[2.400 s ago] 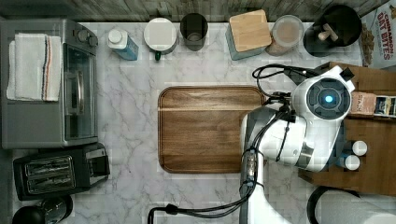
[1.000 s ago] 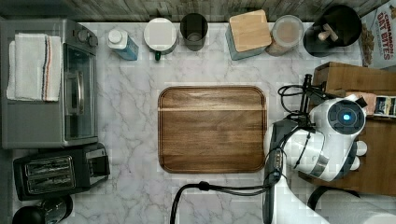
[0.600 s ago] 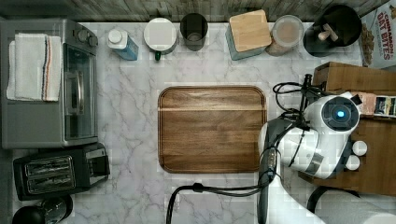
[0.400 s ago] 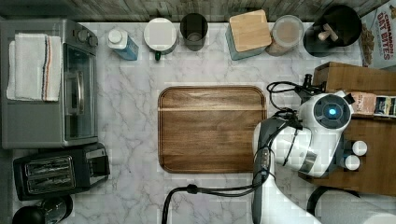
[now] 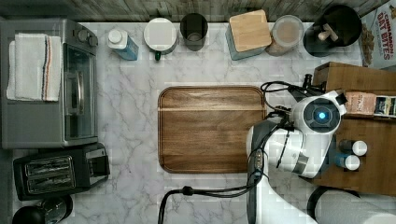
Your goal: Open the drawer.
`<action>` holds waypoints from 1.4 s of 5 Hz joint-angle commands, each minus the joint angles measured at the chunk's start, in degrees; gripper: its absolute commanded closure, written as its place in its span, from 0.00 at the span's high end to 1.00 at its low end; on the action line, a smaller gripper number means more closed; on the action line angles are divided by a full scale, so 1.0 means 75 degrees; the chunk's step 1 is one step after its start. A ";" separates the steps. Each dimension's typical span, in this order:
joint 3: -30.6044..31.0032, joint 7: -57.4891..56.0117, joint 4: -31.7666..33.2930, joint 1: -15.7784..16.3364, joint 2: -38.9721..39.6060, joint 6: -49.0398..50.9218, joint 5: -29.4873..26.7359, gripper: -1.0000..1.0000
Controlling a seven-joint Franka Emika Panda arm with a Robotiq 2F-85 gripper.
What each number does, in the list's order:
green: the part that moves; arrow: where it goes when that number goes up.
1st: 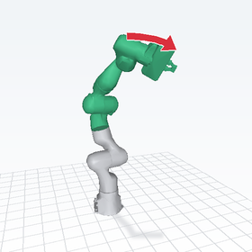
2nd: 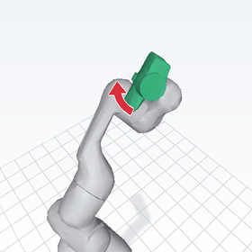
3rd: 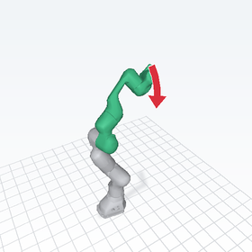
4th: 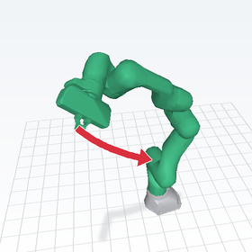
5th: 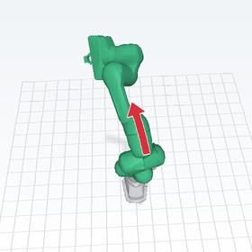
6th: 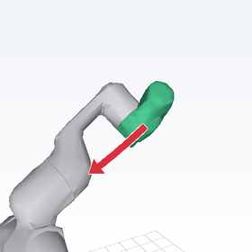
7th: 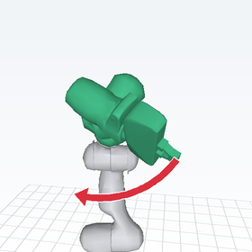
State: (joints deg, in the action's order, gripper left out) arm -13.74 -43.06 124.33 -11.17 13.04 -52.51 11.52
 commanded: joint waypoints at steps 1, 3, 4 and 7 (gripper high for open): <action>-0.0321 0.0404 0.0801 -0.0062 -0.0111 -0.0863 0.0400 1.00; -0.0512 0.0373 0.0842 -0.0099 0.0412 -0.1512 0.0873 1.00; -0.0510 0.0150 0.0819 -0.0040 0.0621 -0.1879 0.0640 1.00; 0.0111 0.0029 0.0718 0.0223 0.0634 -0.1987 0.0025 1.00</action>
State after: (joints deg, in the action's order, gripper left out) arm -16.04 -42.08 132.27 -10.82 17.85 -67.37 13.64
